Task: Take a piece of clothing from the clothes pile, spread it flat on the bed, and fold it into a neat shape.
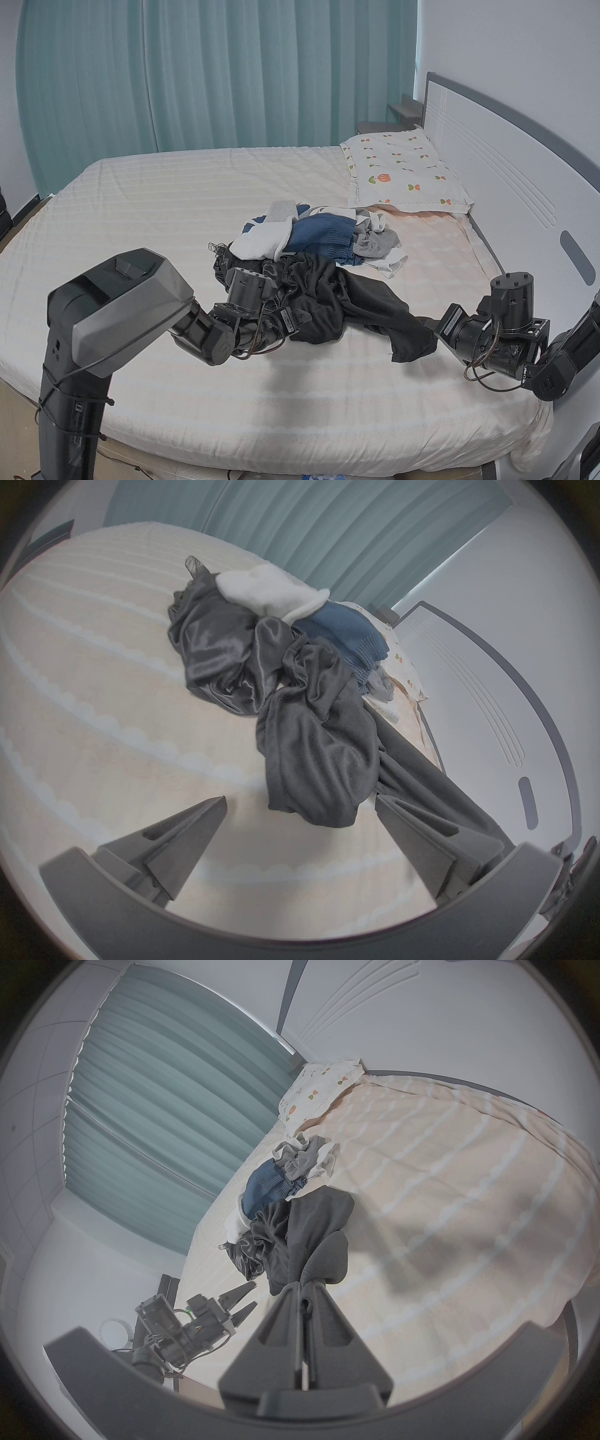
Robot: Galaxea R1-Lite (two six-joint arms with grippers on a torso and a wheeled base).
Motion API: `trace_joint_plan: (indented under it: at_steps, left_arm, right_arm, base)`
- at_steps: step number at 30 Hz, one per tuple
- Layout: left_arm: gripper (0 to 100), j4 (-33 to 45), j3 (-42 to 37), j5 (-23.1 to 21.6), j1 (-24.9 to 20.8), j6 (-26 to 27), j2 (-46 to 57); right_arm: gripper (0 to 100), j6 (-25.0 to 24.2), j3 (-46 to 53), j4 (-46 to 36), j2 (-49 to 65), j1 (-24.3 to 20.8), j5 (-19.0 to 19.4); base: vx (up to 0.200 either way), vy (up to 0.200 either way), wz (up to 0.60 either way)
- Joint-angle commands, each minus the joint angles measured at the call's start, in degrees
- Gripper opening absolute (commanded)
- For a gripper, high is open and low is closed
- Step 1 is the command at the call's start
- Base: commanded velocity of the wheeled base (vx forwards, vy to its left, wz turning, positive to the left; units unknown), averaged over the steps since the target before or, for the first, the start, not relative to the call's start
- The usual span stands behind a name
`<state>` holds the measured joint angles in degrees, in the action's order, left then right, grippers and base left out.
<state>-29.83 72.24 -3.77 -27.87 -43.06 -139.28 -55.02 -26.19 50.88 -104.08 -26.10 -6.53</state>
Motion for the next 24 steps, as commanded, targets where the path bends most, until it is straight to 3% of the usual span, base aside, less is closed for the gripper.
trace_joint_plan:
  at_steps: [1,20,21,24]
  left_arm:
    - [100,0.8,5.5,0.1,-1.2,-1.4,-5.5]
    - [100,3.8,20.0,3.5,-2.6,-3.9,-13.9]
    - [0,4.9,20.7,3.9,-2.6,-3.9,-14.3]
    - [0,6.8,20.9,4.2,-2.6,-4.1,-14.2]
  right_arm:
    - [0,0.0,0.0,0.1,0.7,-0.3,-0.1]
    - [0,-0.1,0.0,0.1,1.0,-1.3,0.0]
    - [0,-0.1,0.0,0.2,0.9,-1.3,0.0]
    - [0,-0.2,-0.1,0.2,0.8,-1.3,0.1]
  base:
    - [0.000,0.000,0.00]
    - [0.000,0.000,0.00]
    - [0.000,0.000,0.00]
    - [0.000,0.000,0.00]
